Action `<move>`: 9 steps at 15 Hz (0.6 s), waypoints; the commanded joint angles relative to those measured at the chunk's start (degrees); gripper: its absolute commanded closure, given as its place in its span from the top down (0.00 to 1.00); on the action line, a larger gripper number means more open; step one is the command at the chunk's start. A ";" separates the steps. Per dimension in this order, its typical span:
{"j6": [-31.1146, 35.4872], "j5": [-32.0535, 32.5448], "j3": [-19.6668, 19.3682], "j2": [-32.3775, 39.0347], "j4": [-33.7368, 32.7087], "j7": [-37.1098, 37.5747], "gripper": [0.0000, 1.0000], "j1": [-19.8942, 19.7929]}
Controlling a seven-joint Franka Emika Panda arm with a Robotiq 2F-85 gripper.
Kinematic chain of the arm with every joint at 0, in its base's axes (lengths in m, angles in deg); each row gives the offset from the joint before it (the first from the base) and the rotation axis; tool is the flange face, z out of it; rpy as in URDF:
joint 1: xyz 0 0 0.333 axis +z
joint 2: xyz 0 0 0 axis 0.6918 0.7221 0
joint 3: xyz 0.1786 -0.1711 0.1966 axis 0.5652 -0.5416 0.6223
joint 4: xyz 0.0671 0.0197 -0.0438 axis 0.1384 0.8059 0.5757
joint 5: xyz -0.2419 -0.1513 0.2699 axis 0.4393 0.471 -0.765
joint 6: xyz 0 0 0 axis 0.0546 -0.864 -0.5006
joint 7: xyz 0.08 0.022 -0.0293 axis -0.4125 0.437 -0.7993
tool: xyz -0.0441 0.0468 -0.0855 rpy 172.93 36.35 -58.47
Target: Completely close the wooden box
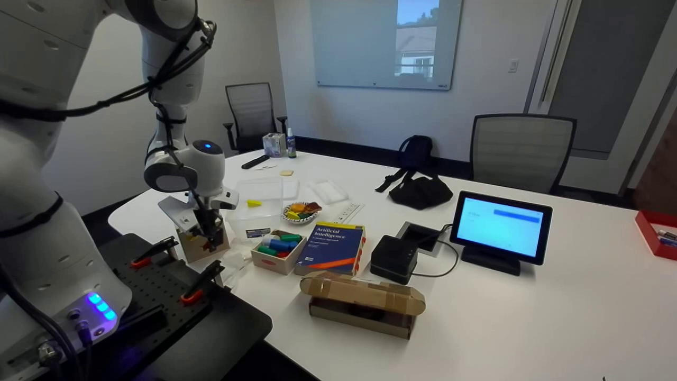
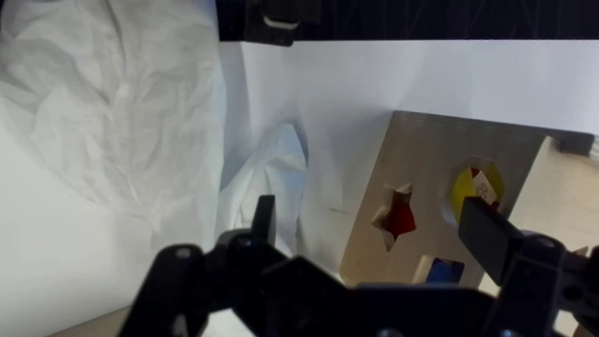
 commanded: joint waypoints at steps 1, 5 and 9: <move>2.20 0.68 3.94 0.91 1.11 -1.07 1.00 -4.11; 1.56 0.96 7.03 0.05 2.24 -0.99 1.00 -6.95; -5.54 -2.92 -2.97 -5.87 1.59 -0.15 1.00 4.66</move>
